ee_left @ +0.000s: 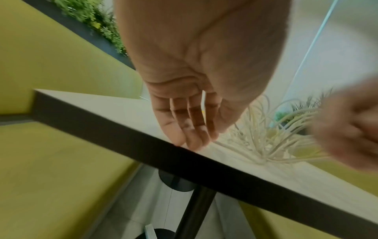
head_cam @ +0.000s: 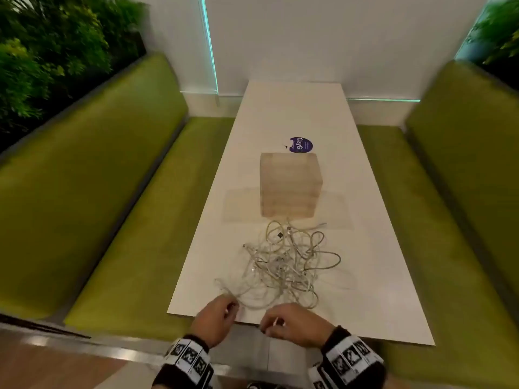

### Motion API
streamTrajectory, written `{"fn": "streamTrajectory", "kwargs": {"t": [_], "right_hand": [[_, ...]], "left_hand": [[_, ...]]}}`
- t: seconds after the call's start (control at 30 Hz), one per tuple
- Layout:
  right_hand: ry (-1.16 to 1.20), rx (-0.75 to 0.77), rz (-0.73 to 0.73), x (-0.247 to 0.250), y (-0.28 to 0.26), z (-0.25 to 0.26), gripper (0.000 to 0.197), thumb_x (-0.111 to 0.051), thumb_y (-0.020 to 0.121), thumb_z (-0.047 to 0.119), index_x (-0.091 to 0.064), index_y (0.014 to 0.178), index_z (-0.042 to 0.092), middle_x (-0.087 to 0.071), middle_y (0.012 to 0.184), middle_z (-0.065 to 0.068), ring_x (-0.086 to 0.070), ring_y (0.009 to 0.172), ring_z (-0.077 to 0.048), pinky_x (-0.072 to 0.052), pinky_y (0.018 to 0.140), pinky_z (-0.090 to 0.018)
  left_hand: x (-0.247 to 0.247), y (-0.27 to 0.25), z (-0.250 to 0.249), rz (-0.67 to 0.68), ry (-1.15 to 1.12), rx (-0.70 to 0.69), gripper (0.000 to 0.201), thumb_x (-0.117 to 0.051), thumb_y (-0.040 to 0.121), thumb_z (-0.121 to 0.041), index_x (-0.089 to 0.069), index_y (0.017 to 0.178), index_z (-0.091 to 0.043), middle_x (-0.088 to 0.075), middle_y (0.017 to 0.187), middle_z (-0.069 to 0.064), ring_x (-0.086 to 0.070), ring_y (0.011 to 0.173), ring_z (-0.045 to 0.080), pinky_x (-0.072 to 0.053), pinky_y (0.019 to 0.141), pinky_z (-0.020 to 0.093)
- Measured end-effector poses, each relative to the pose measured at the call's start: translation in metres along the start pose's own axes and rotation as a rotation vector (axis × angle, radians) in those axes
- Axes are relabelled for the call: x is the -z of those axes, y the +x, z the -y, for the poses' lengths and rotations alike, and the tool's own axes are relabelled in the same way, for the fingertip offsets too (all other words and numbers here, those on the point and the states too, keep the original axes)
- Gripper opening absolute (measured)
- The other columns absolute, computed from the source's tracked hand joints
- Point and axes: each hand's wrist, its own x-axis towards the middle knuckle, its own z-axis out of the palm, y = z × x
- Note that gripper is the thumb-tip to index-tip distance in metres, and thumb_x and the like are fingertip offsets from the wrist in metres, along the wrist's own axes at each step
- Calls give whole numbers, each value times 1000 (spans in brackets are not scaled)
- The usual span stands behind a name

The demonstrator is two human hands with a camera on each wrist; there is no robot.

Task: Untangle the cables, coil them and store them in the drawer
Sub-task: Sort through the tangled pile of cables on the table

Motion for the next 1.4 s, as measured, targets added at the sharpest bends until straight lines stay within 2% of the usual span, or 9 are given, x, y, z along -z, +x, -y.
{"fn": "streamTrajectory", "kwargs": {"t": [0.13, 0.3, 0.47, 0.63, 0.83, 1.03, 1.2, 1.3, 1.4], "right_hand": [[-201, -118, -208, -12, 55, 16, 25, -59, 88, 17, -63, 112, 13, -59, 117, -11, -57, 107, -26, -44, 88, -32], [-293, -201, -322, -25, 78, 9, 23, -52, 90, 17, -57, 111, 9, -60, 115, -14, -57, 106, -31, -45, 85, -37], [7, -133, -467, -23, 76, 3, 17, -52, 92, 23, -61, 98, 9, -62, 95, -7, -59, 84, -21, -46, 76, -34], [218, -1, -410, -16, 59, 0, 5, -59, 87, 12, -58, 91, 16, -58, 80, 11, -50, 68, 3, -39, 66, -11], [119, 71, -309, -9, 55, -5, 24, -49, 96, 25, -69, 89, 13, -62, 87, -2, -54, 78, -12, -39, 71, -20], [-107, 130, -318, 18, 58, -33, 29, -50, 97, 22, -64, 77, 5, -51, 71, 14, -43, 81, -11, -27, 75, -13], [-152, 120, -363, 59, 58, -46, 21, -52, 95, 19, -61, 76, 17, -54, 75, 10, -44, 82, -14, -29, 76, -18], [88, 93, -384, 69, 56, -38, 24, -48, 97, 17, -55, 74, 17, -53, 69, 10, -50, 66, -1, -36, 65, -10], [285, 122, -464, 66, 57, -34, 33, -45, 99, 19, -52, 67, 22, -49, 65, 9, -45, 57, 3, -37, 61, -12]], "left_hand": [[6, 26, -14, -37, 9, 58, 17, -50, 93, -26, -61, 96, -14, -65, 97, 7, -60, 89, 25, -48, 78, 35], [7, 32, -16, -87, -119, 73, 8, -56, 91, -19, -61, 89, -13, -70, 86, 7, -65, 81, 25, -51, 74, 34], [12, 26, -16, -201, -278, 141, 29, -59, 90, -36, -49, 76, -14, -60, 65, 3, -57, 63, 23, -45, 62, 33], [23, 28, -42, -167, -768, 75, 18, -51, 96, -26, -58, 91, -10, -69, 85, 8, -66, 77, 19, -54, 65, 26], [41, 26, -73, -196, -1112, -21, 27, -38, 101, -18, -62, 94, -5, -59, 60, 1, -65, 69, 18, -55, 73, 27], [74, 23, -86, -234, -1357, -1, 32, -37, 101, -20, -57, 82, -6, -32, 51, -5, -26, 44, 8, -32, 46, 21], [84, 29, -75, -285, -1082, -24, 31, -40, 101, -22, -57, 78, -10, -31, 54, -5, -24, 48, 9, -24, 47, 21], [67, 41, -71, -141, -596, -84, 20, -55, 93, -37, -61, 82, -22, -45, 60, -12, -38, 52, 4, -34, 55, 23], [47, 53, -81, -21, -410, -129, 19, -64, 87, -36, -61, 90, -17, -39, 57, -8, -33, 48, 4, -30, 52, 23]]}}
